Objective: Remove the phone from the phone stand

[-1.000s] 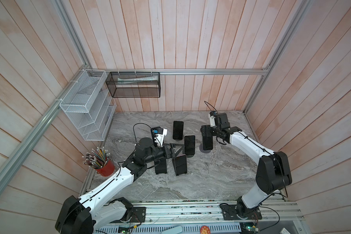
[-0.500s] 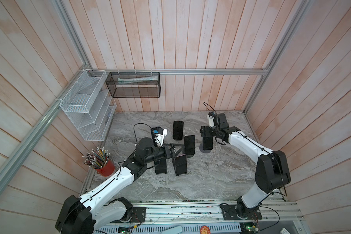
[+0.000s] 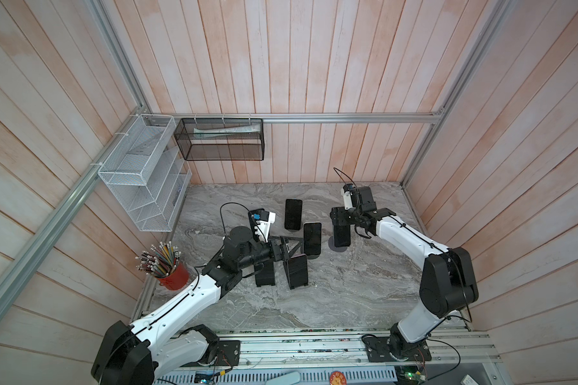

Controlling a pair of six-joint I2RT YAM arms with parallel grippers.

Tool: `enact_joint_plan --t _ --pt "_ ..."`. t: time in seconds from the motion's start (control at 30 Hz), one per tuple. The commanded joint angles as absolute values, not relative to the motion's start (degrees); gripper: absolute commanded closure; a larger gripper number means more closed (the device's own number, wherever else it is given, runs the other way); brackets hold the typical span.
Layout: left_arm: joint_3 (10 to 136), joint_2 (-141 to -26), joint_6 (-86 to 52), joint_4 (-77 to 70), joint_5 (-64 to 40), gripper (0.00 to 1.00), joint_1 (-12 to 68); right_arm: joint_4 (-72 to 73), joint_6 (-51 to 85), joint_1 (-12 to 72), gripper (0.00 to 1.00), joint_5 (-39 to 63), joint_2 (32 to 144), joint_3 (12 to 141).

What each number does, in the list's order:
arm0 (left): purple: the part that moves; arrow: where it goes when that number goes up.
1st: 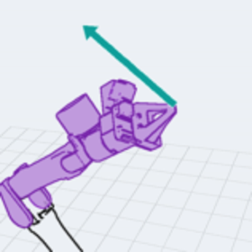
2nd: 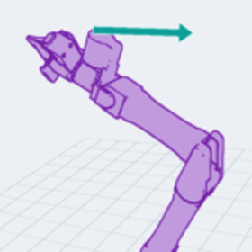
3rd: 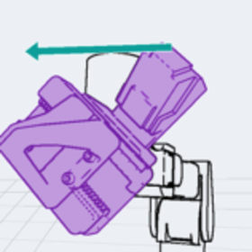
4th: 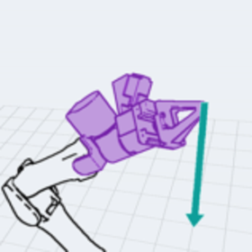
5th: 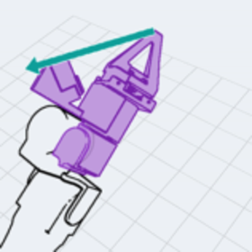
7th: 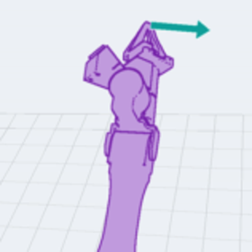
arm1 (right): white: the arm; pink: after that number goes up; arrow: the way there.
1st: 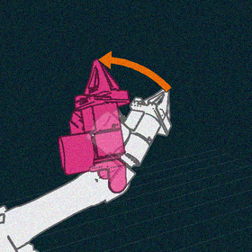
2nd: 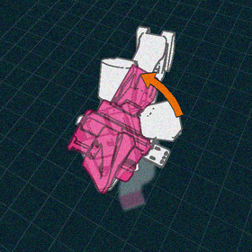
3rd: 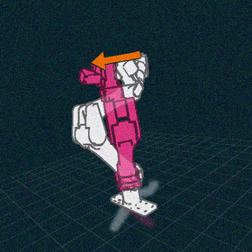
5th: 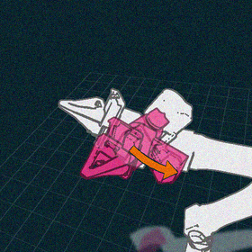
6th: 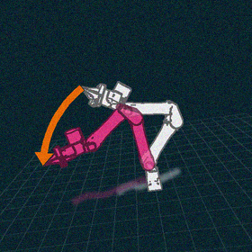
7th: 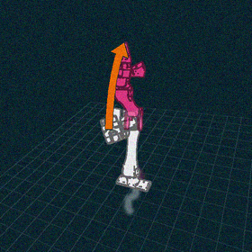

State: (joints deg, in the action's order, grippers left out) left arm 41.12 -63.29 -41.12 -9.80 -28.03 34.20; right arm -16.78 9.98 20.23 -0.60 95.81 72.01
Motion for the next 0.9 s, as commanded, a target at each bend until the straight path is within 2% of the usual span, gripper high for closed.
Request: enact_joint_plan --t 0.0,0.27,0.87 --pt "39.98 -63.45 -39.55 -8.90 -27.03 0.00 34.36 -17.46 9.57 20.68 0.17 -1.84 96.34 72.69" --pt "39.93 -63.89 -40.34 -10.22 -27.60 0.00 34.40 -16.03 10.02 20.78 0.22 -1.87 95.33 70.70" --pt "39.72 -63.63 -39.75 -9.66 -27.47 0.00 34.37 -14.34 10.17 20.76 0.26 -2.61 93.06 68.84"
